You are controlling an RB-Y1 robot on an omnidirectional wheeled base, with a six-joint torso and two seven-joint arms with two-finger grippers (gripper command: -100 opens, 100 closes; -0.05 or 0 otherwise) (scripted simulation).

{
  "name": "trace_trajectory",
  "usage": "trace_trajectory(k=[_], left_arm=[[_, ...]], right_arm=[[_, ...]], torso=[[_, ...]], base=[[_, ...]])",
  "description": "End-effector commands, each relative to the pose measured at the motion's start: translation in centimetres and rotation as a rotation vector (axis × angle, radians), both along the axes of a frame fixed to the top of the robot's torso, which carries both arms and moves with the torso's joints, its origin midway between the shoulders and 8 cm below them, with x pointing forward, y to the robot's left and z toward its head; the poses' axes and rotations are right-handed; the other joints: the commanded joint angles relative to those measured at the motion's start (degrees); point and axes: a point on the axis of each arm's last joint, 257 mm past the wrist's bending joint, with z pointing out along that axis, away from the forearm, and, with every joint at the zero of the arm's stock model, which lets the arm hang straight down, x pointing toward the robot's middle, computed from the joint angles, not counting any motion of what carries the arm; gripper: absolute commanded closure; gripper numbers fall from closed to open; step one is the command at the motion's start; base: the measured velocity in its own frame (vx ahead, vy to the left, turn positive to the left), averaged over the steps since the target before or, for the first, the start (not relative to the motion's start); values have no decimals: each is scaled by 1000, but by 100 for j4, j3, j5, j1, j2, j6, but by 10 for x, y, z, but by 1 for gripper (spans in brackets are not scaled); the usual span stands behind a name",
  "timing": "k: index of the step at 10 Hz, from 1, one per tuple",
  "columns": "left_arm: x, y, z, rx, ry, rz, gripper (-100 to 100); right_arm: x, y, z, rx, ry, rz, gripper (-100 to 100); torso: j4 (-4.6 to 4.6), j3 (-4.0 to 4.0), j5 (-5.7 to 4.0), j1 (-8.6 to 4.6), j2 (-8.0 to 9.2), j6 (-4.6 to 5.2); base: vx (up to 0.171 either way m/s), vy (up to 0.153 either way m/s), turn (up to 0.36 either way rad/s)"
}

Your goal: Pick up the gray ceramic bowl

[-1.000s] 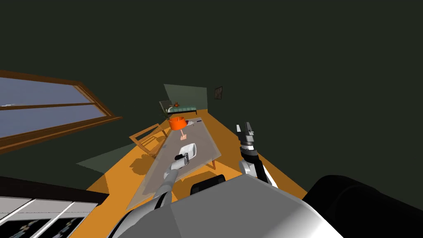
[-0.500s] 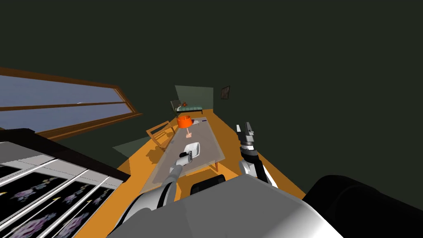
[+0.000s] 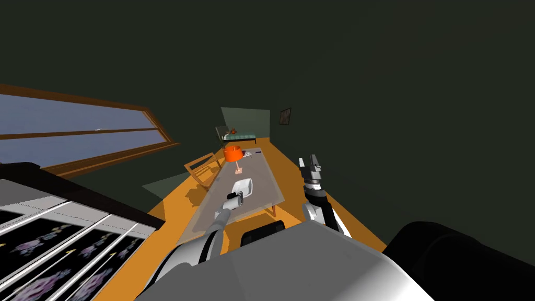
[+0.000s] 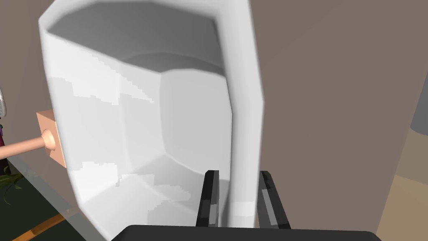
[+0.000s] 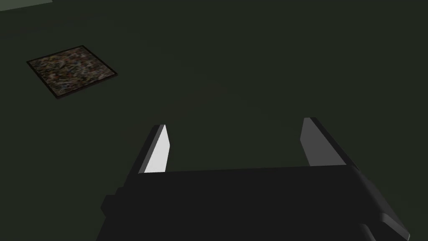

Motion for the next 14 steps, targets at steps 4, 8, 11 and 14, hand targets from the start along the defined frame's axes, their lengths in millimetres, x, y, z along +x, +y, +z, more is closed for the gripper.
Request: trace_trajectory(k=[4, 8, 11, 14], left_arm=[[-23, 34, -11, -14, 35, 99, 100], [-51, 92, -12, -21, 51, 252, 100], [-53, 115, -2, -23, 24, 315, 100], [-64, 135, 2, -20, 22, 367, 100]], right_arm=[[0, 0, 0, 0, 0, 0, 0], [0, 0, 0, 0, 0, 0, 0], [0, 0, 0, 0, 0, 0, 0], [0, 0, 0, 0, 0, 0, 0]], torso=[[7, 12, 0, -1, 18, 9], [-7, 12, 12, 2, 31, 11], [-29, 1, 22, 9, 33, 4], [-26, -1, 17, 6, 25, 1]], base=[[-21, 16, -196], [-60, 31, -417], [-54, 20, -280], [-32, 8, -164]])
